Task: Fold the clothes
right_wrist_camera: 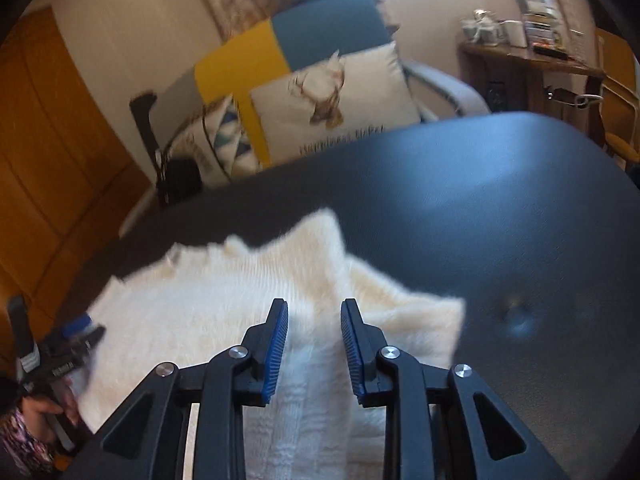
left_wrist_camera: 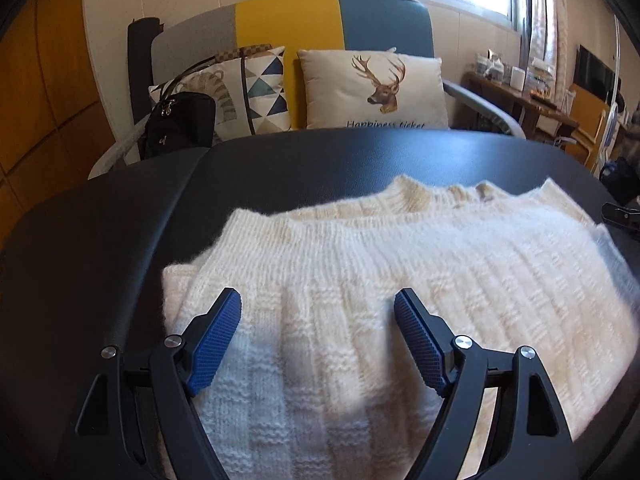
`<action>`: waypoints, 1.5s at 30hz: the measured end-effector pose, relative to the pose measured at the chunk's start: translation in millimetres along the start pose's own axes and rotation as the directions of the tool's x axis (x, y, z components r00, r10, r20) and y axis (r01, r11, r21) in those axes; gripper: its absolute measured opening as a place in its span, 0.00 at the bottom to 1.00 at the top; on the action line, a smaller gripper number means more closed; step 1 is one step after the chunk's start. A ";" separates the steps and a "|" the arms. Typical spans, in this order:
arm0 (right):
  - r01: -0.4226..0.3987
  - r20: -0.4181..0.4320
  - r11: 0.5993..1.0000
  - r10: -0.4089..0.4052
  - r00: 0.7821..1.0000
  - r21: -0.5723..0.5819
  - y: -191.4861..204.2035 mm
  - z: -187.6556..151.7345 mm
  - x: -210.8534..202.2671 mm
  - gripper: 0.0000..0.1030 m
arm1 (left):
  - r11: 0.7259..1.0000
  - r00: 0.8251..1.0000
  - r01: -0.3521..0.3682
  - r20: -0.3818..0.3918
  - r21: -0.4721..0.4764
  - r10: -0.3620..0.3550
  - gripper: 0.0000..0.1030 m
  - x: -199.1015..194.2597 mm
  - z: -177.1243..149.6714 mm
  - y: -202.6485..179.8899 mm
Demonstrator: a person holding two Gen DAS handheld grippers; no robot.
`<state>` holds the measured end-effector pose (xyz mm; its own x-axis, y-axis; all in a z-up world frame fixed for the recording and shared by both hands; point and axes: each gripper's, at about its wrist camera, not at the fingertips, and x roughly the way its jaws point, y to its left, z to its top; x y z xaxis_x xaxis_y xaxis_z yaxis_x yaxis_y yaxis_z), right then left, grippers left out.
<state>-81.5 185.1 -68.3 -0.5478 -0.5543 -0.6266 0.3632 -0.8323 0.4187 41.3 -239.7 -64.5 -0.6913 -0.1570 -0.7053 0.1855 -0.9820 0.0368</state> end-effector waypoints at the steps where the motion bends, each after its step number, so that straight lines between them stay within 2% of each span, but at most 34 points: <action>1: -0.014 0.001 1.000 0.013 1.000 0.012 -1.7 4.1 -1.2 0.26 | 1.000 1.000 0.005 0.004 -0.015 -0.005 0.79 -0.6 3.4 -2.0; 3: -0.024 -0.039 0.999 0.023 0.999 -0.037 5.6 9.3 8.0 0.25 | 0.998 0.999 0.035 0.009 -0.043 -0.034 0.79 -1.6 11.8 -9.4; 4: -0.003 -0.068 0.997 -0.003 0.998 -0.082 10.9 10.1 13.5 0.25 | 0.997 0.998 0.056 0.011 -0.045 -0.055 0.79 -2.3 17.3 -15.5; 6: 0.018 -0.083 0.995 -0.027 0.996 -0.099 6.7 9.3 12.4 0.25 | 0.995 0.995 0.095 0.019 -0.025 -0.095 0.79 -3.8 29.2 -35.2; 11: 0.027 -0.051 0.995 -0.021 0.998 0.101 -50.7 19.2 -14.1 0.26 | 0.974 0.977 0.210 0.012 0.080 -0.212 0.79 5.0 63.3 -111.2; 12: 0.008 -0.048 0.992 -0.002 0.999 0.129 -60.2 18.7 -18.7 0.26 | 0.967 0.973 0.231 -0.002 0.104 -0.232 0.79 10.0 69.2 -129.6; 15: -0.119 -0.054 0.960 0.137 0.989 0.253 -85.1 13.4 -19.8 0.30 | 0.940 0.960 0.279 -0.061 0.198 -0.272 0.79 27.6 79.9 -185.6; 17: -0.155 -0.083 0.935 0.191 0.978 0.319 -95.1 9.7 -12.2 0.30 | 0.930 0.962 0.273 -0.096 0.246 -0.257 0.79 42.0 82.3 -209.3; 20: -0.155 -0.120 0.928 0.206 0.971 0.339 -102.6 7.3 -0.8 0.30 | 0.910 0.962 0.266 -0.147 0.317 -0.230 0.79 63.6 86.0 -244.9; 22: -0.209 -0.112 0.899 0.270 0.956 0.386 -110.4 4.9 6.2 0.28 | 0.896 0.961 0.263 -0.178 0.358 -0.211 0.79 77.3 87.4 -266.0; 24: -0.262 -0.093 0.865 0.331 0.939 0.427 -117.4 2.2 12.3 0.16 | 0.889 0.960 0.260 -0.205 0.376 -0.194 0.79 88.3 84.4 -276.6; 26: -0.294 -0.086 0.845 0.368 0.926 0.447 -121.5 1.1 18.0 0.13 | 0.887 0.959 0.252 -0.225 0.386 -0.174 0.79 98.3 81.0 -283.3; 28: -0.276 -0.107 0.850 0.357 0.928 0.449 -121.7 3.4 23.0 0.11 | 0.891 0.956 0.260 -0.231 0.373 -0.182 0.79 104.8 80.2 -283.7; 31: -0.267 -0.093 0.858 0.339 0.936 0.440 -122.3 8.2 21.2 0.09 | 0.903 0.950 0.275 -0.237 0.330 -0.203 0.79 110.4 80.4 -280.3; 34: -0.260 -0.075 0.866 0.321 0.944 0.428 -122.8 13.1 18.8 0.09 | 0.915 0.941 0.291 -0.254 0.280 -0.222 0.85 119.3 79.8 -279.5; 37: -0.192 -0.124 0.902 0.257 0.958 0.387 -119.9 12.5 25.9 0.09 | 0.920 0.935 0.303 -0.262 0.249 -0.238 0.89 124.8 78.9 -277.6; 40: -0.222 -0.095 0.887 0.282 0.955 0.406 -124.0 12.0 21.4 0.14 | 0.919 0.933 0.312 -0.262 0.241 -0.247 0.90 125.8 78.3 -277.0; 42: -0.236 -0.070 0.861 0.298 0.952 0.451 -131.6 7.0 6.8 0.26 | 0.919 0.931 0.315 -0.264 0.238 -0.251 0.90 126.1 78.5 -276.7; 45: -0.247 -0.081 0.840 0.323 0.943 0.484 -138.7 -7.1 -13.4 0.27 | 0.919 0.931 0.316 -0.264 0.237 -0.252 0.90 127.5 78.7 -276.4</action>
<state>-119.2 307.9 -122.7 -0.3382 -0.7919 -0.5084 0.0758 -0.5614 0.8240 -153.1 3.4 -108.8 -0.5064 0.1291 -0.8526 -0.2130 -0.9768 -0.0214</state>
